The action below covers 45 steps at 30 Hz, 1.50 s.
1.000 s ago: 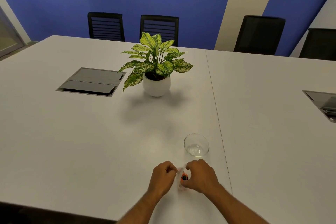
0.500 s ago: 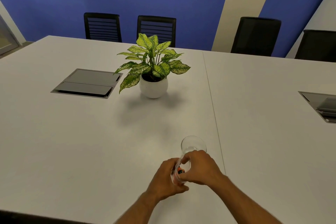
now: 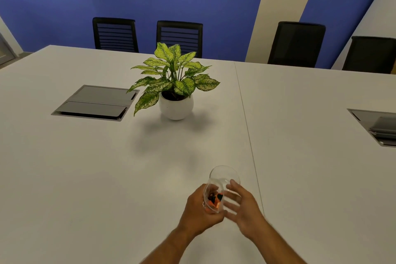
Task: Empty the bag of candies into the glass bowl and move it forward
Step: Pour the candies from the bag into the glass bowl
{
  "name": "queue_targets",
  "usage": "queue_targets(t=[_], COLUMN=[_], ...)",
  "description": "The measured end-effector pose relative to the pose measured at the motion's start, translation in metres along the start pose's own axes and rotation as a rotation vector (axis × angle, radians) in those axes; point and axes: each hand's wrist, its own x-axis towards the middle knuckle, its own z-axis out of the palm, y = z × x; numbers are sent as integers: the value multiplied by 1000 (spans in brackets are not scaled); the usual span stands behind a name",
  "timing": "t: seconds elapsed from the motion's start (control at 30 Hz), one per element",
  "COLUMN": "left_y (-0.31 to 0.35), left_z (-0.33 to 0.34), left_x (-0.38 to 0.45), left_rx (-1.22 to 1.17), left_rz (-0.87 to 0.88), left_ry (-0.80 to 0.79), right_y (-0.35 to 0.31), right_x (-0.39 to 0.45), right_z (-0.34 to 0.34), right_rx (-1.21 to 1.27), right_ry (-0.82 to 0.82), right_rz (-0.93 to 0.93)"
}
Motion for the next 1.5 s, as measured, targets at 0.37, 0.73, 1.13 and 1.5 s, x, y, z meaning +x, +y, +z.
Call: queue_targets(t=[0.37,0.73,1.13,1.5], left_y=[19,-41,-87,-127], left_z=[22,-2,8,22], left_x=[25,25,56,64], left_rx=[-175,135,797,992], left_rz=[110,-16,-50,-76], left_ry=[49,-12,-1,-99], right_y=[9,-8,-21,-27], right_x=[18,52,102,120], right_z=[6,-15,-36,-19], right_rx=[450,455,29,-846], right_ry=[-217,-10,352,490], right_rz=[148,31,-365,-835])
